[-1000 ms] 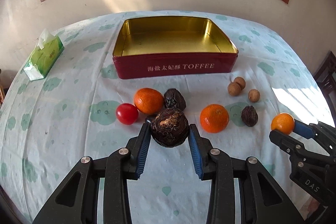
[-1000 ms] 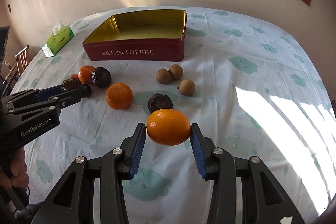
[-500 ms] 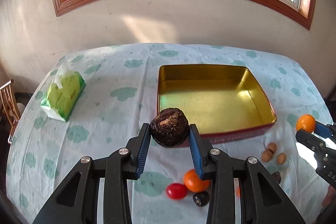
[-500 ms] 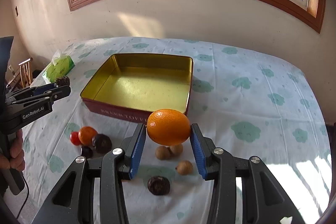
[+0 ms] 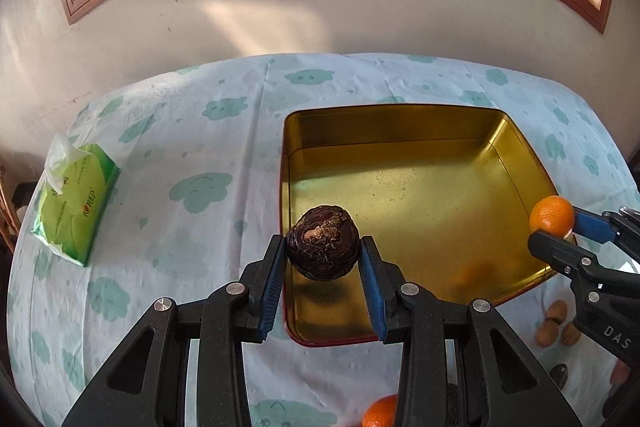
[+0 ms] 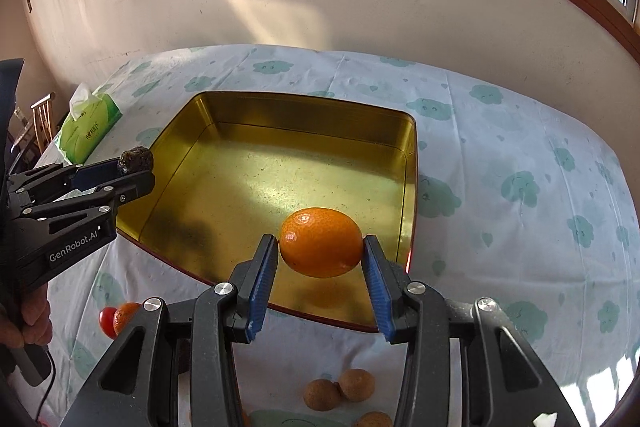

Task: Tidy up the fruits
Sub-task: 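Carry both fruits over the tin and open both tools to drop them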

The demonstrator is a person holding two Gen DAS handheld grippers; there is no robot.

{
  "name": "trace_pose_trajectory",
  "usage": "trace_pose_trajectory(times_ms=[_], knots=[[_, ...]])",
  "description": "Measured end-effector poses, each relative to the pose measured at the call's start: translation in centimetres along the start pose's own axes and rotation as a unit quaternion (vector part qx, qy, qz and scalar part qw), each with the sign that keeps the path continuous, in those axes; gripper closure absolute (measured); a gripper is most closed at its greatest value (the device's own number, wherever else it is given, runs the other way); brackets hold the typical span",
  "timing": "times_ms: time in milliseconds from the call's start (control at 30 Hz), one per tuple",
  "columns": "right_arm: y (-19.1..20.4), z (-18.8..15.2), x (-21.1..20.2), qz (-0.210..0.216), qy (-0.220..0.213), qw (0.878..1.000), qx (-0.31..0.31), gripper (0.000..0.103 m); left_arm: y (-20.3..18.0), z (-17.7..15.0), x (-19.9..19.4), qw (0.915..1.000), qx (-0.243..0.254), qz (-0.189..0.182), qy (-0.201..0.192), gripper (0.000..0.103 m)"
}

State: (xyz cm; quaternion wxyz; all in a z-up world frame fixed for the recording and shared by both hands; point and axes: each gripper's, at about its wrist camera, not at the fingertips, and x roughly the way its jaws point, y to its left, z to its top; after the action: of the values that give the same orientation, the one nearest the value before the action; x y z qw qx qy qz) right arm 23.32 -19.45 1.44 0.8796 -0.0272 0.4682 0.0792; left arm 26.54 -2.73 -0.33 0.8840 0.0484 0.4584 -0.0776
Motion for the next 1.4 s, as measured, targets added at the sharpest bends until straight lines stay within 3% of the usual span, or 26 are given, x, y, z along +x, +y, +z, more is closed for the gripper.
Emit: trace_pose_trajectory(times_ms=[200,500,567,1033,1133,1200,1400], knots=[[0.0,-0.3,1.7,-0.004,0.016,1.0,-0.002,0.063,-1.3,-0.1,1.0,0.9996,0.029,-0.002,0.001,0.065],[-0.6,-0.9,2.3,-0.006,0.029,0.999,0.014,0.063,-1.5,-0.9,2.5,0.9994,0.013,-0.001,0.031,0.065],[-0.8,-1.0,2.3,-0.005,0.029,0.999,0.022,0.063,-2.0,-1.2,2.4,0.9993,0.025,0.016,0.023,0.065],[-0.6,-1.6,1.7,-0.004,0.027,0.999,0.024,0.059,-1.9,-2.1,1.8,0.9993,0.015,0.017,0.03,0.065],[-0.5,-1.6,1.3,0.003,0.015,1.0,0.021,0.049,-1.9,-2.1,1.7,0.9995,0.015,0.013,0.026,0.063],[-0.2,-1.4,0.8,-0.01,0.004,1.0,0.013,0.047,-2.0,-2.2,1.3,0.9996,0.013,0.004,0.025,0.055],[0.4,-1.4,-1.9,-0.008,-0.019,1.0,0.003,0.047,-2.7,-2.4,-1.4,0.9997,0.022,0.003,0.001,0.05]])
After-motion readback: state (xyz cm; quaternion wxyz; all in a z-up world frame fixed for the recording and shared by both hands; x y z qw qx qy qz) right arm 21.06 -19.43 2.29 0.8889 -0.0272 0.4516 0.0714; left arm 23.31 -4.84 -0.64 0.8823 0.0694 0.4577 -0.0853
